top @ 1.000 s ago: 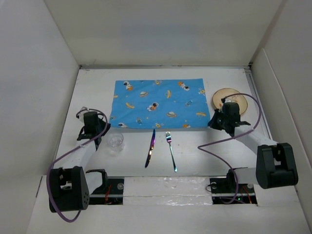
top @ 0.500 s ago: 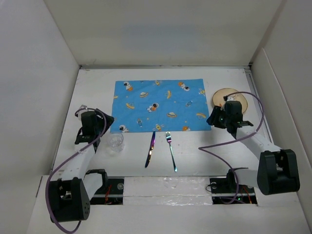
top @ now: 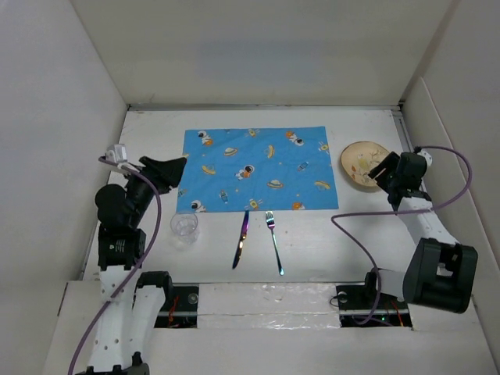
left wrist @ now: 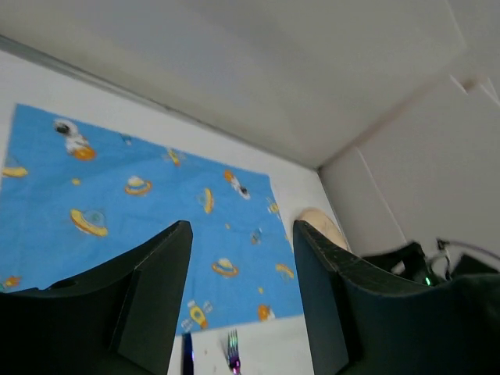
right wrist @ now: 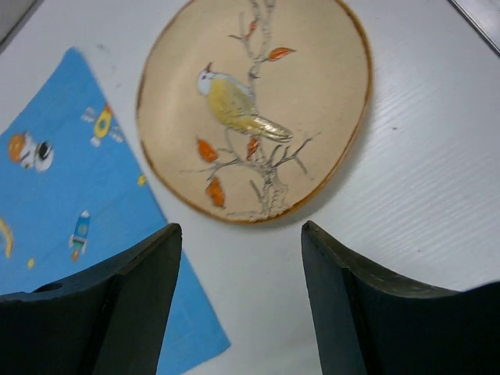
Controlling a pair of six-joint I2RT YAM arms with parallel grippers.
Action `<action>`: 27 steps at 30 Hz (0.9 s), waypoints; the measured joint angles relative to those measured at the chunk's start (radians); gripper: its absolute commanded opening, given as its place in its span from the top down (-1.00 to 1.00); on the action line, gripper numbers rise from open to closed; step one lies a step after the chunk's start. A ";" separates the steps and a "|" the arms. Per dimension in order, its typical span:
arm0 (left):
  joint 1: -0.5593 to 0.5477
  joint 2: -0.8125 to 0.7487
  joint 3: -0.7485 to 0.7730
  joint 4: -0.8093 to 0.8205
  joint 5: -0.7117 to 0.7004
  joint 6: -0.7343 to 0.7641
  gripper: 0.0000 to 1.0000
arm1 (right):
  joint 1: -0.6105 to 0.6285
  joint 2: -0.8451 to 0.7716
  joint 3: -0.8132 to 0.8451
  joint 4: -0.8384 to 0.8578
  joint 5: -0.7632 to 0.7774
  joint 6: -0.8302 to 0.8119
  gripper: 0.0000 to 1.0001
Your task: Set the dinner table for one person
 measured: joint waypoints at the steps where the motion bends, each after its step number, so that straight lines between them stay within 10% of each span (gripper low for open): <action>1: 0.000 -0.024 -0.036 0.013 0.043 -0.005 -0.04 | -0.025 0.033 0.000 0.016 -0.004 0.016 -0.36; 27: -0.253 -0.109 -0.103 -0.183 -0.003 0.145 0.00 | -0.156 0.446 0.143 0.021 -0.100 0.278 0.18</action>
